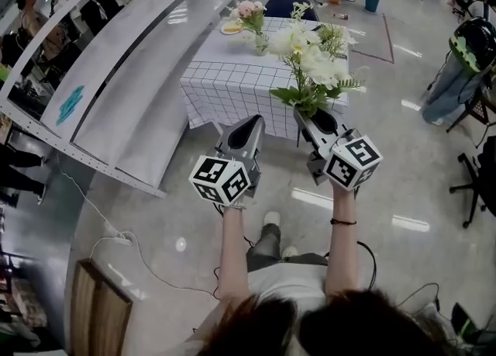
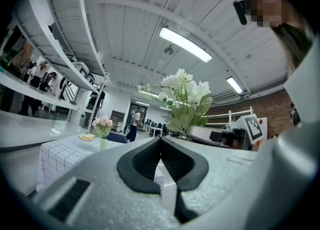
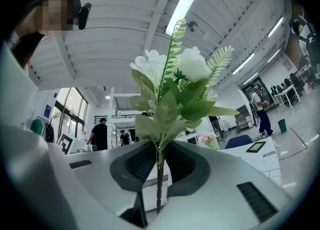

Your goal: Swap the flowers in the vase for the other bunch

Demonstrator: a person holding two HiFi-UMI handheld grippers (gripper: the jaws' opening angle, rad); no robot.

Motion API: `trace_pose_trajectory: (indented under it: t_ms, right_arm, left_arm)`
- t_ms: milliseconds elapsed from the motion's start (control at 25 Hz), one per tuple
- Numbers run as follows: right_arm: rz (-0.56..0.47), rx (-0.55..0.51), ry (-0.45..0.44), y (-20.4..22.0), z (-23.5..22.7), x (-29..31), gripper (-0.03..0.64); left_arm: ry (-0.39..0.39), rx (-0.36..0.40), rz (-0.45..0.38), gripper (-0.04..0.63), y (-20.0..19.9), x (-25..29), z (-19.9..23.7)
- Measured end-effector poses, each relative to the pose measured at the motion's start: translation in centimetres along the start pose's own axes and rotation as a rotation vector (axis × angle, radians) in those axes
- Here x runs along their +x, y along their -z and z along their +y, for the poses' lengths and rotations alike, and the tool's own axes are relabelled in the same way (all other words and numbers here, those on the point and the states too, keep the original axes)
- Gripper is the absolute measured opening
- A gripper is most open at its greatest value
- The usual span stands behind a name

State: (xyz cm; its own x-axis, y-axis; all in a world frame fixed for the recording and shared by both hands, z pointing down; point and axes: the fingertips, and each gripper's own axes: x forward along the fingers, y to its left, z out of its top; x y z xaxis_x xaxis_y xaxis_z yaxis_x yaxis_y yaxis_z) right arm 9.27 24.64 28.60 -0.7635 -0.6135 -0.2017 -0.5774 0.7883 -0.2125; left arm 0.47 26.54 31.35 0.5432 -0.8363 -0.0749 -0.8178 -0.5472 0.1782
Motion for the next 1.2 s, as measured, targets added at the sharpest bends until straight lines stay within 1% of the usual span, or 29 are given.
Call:
trace_pose_trajectory:
  t_ms: [200,400,560,920,1200]
  right_arm:
    - [-0.015,0.031,0.009,0.3,-1.2,1.0,0.058]
    - [-0.001,0.027,0.015,0.3,-2.7,4.4,0.057]
    - [0.006,0.030,0.031,0.9,-4.2,6.4,0.057]
    - [0.016,0.041,0.078,2.3,-7.0,9.2,0.057]
    - [0.006,0.035,0.127,2.7,-9.8,12.5,0.057]
  left_arm:
    - [-0.006,0.008,0.013,0.011,0.0,0.5,1.4]
    - [0.002,-0.007,0.006,0.011,-0.9,2.7,4.3]
    - [0.031,-0.013,0.016,0.011,-0.8,4.7,6.2]
    - [0.069,-0.047,0.040,0.011,0.3,7.8,9.9]
    - [0.124,-0.059,0.048,0.011,0.3,11.1,13.4]
